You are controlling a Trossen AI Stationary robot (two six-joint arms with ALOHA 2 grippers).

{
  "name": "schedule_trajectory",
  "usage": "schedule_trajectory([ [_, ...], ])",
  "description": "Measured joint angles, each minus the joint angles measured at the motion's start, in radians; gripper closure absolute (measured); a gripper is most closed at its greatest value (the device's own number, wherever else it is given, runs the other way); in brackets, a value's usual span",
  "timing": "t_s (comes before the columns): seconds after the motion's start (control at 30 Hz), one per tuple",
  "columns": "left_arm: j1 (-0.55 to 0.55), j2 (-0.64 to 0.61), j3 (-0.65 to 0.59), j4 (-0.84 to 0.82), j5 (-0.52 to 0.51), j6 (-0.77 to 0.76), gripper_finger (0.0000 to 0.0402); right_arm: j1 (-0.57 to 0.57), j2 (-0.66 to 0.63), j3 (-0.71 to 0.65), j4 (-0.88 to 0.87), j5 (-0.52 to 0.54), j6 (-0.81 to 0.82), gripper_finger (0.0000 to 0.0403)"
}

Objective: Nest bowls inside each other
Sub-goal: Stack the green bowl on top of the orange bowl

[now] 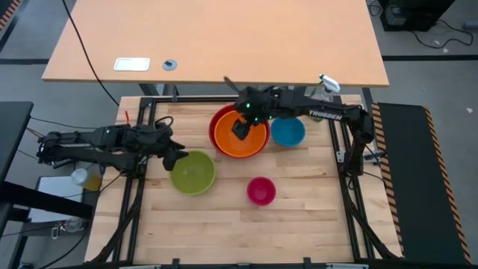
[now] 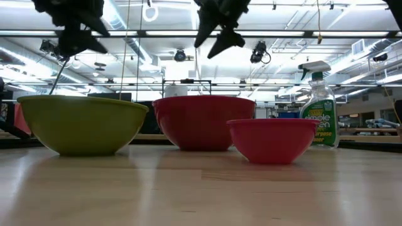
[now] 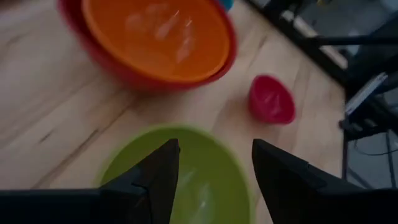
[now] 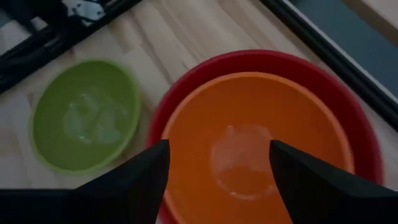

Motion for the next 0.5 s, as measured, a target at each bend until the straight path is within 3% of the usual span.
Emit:
schedule_trajectory([
  [0.23, 0.093, 0.036, 0.000, -0.187, 0.046, -0.021, 0.0196, 0.096, 0.000, 0.000, 0.023, 0.009, 0.028, 0.0138],
  [0.37, 0.181, 0.117, 0.000, -0.257, 0.137, 0.055, 0.0196, 0.129, 0.000, -0.001, 0.023, 0.003, 0.037, 0.0143],
  [0.5, 0.262, 0.216, 0.000, -0.286, 0.142, 0.131, 0.0196, 0.145, -0.004, -0.001, 0.016, -0.005, 0.054, 0.0145],
])
